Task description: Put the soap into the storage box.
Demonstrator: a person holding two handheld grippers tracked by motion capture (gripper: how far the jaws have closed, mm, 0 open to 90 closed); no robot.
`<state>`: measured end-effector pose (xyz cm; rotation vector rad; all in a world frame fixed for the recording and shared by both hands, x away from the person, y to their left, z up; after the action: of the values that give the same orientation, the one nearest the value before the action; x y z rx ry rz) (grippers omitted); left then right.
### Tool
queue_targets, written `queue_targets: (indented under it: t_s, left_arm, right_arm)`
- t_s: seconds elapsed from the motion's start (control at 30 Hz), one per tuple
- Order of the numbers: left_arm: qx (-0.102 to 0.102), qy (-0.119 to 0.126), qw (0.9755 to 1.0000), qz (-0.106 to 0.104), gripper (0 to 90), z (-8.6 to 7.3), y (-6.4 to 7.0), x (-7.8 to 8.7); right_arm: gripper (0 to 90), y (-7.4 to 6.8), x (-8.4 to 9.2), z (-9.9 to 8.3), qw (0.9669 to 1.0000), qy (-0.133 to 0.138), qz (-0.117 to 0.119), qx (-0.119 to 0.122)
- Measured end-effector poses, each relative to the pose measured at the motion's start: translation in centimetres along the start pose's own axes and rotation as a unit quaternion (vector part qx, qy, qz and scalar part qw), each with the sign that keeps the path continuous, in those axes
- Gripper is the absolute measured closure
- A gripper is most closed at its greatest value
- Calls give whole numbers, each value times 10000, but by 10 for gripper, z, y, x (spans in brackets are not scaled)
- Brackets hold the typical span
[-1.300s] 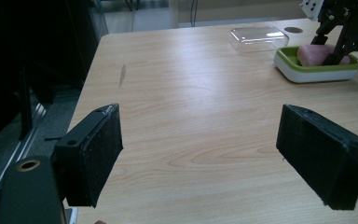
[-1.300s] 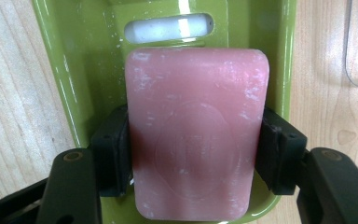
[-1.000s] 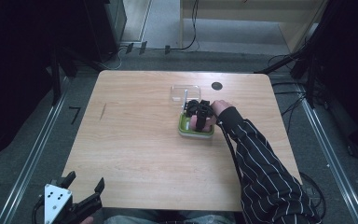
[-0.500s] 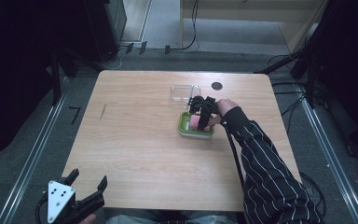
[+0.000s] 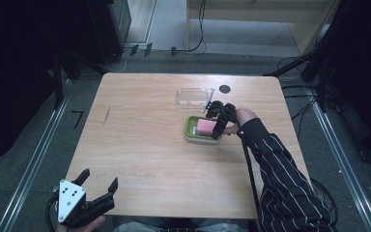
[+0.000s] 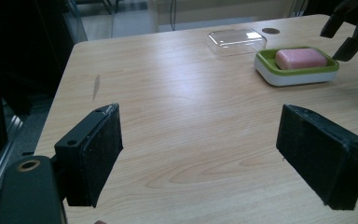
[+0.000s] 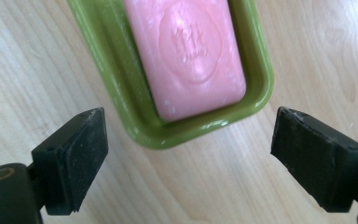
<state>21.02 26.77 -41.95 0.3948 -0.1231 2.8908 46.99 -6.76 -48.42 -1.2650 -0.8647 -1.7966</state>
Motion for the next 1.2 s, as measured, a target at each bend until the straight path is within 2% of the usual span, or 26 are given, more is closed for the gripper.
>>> queue_targets:
  t_s: [0.07,0.13,0.17,0.27,0.3,0.4,0.93,1.2]
  left_arm:
    - [-13,6,10000,-15,148,0,0,-1]
    - [-14,2,10000,-23,148,1,1,-2]
    - [-13,-1,10000,-34,148,1,1,-2]
    - [-17,2,10000,-38,147,1,1,-2]
    - [-15,3,10000,-40,147,1,1,-2]
    - [-27,-4,10000,-43,147,1,1,-2]
    - [-36,-15,10000,-39,147,1,1,-2]
    - [-39,-15,10000,-39,147,1,1,-2]
  right_arm:
    - [109,-2,2,-4,9999,19,8,-152]
    - [109,-3,3,-6,9998,14,10,-194]
    - [109,-6,4,-11,9995,-9,-16,-326]
    - [110,-7,6,-15,9994,-62,-39,-352]
    - [109,-9,7,-16,9989,-57,-43,-465]
    - [109,-11,9,-22,9982,-94,-107,-586]
    - [109,-37,20,-57,9951,-266,-187,-929]
    - [109,-51,22,-77,9939,-380,-244,-1009]
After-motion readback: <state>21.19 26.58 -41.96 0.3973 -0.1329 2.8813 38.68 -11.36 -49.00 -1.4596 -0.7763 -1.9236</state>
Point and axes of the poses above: each handheld gripper's, and its own axes: x roughly backward along the jaws, z roughly out of its top, y roughly to its right, the point moved 7 cm from there along -x, roughly forward along the jaws, and after that the axes turned 7 degrees about y, right-handed, at the moved point
